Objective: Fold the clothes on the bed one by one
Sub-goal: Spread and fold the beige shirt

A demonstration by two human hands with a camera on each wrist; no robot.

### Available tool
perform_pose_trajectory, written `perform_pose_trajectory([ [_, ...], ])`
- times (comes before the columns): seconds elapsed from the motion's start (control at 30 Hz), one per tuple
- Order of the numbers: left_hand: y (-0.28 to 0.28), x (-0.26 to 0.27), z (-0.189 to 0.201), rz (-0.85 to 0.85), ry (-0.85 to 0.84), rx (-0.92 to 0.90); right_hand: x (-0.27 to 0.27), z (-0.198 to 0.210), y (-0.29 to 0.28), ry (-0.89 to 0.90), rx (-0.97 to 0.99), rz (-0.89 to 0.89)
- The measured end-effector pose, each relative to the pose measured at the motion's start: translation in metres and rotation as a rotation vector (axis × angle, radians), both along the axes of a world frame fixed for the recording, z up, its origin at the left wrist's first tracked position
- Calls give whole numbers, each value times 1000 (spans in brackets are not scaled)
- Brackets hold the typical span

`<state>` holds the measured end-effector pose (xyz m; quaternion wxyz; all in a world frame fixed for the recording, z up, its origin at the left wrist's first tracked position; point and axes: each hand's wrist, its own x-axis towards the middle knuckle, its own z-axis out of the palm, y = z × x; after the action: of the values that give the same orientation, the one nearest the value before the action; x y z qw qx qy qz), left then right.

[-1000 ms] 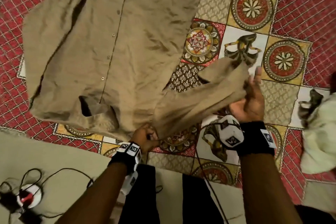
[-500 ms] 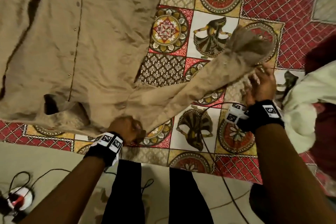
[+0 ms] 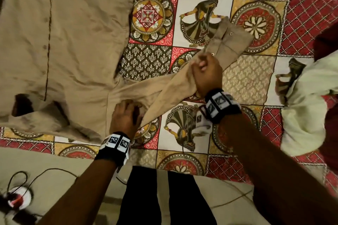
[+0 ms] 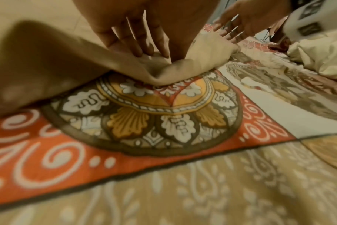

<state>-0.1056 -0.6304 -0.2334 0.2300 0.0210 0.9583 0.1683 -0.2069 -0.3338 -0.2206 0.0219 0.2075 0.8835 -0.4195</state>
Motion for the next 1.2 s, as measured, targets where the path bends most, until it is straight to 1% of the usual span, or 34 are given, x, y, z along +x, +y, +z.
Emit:
perform_pose_trajectory([
  [0.07,1,3,3,-15,-18,2,-36,-8,20,-61,86,-128],
  [0.13,4,7,7,-15,-19,22,-63,-10,33,-209,117,-197],
  [0.2,6,10,9,-35,-3,43,-76,-9,40,-342,156,-179],
  [0.23,6,10,10,-46,1,47,-79,-7,43,-376,190,-168],
  [0.3,6,10,10,-75,-7,46,-80,3,50,-420,230,-157],
  [0.33,6,8,12,-97,-20,52,-78,11,53,-407,226,-167],
  [0.4,9,3,17,-154,-48,55,-68,23,65,-296,124,-273],
  [0.5,12,-3,20,-195,-68,50,-32,43,94,-83,-155,-509],
  [0.57,13,-5,17,-195,-72,15,5,48,116,5,-222,-595],
  [0.63,12,-5,11,-205,-94,-44,38,40,138,-47,-235,-630],
  [0.67,13,-5,8,-209,-102,-71,52,36,144,-104,-285,-637],
  [0.73,14,-3,4,-220,-102,-110,74,22,155,-207,-447,-651],
  [0.77,15,-3,2,-220,-100,-123,81,16,158,-221,-538,-679],
  [0.83,17,-4,1,-221,-100,-146,89,7,163,-185,-741,-853],
  [0.87,18,-6,1,-227,-105,-160,89,2,168,-206,-745,-919],
  [0.9,19,-9,0,-238,-117,-176,87,-4,174,-213,-704,-922],
  [0.97,21,-15,1,-266,-150,-210,72,-4,179,-222,-570,-847],
  [1.0,22,-18,3,-281,-168,-224,65,-5,185,-253,-482,-787],
  [1.07,22,-21,6,-296,-190,-222,50,-8,200,-374,-345,-650],
  [1.13,22,-22,13,-273,-150,-160,34,-10,215,-463,-248,-532],
  [1.2,21,-23,21,-197,-55,-60,19,9,218,-545,-201,-396],
])
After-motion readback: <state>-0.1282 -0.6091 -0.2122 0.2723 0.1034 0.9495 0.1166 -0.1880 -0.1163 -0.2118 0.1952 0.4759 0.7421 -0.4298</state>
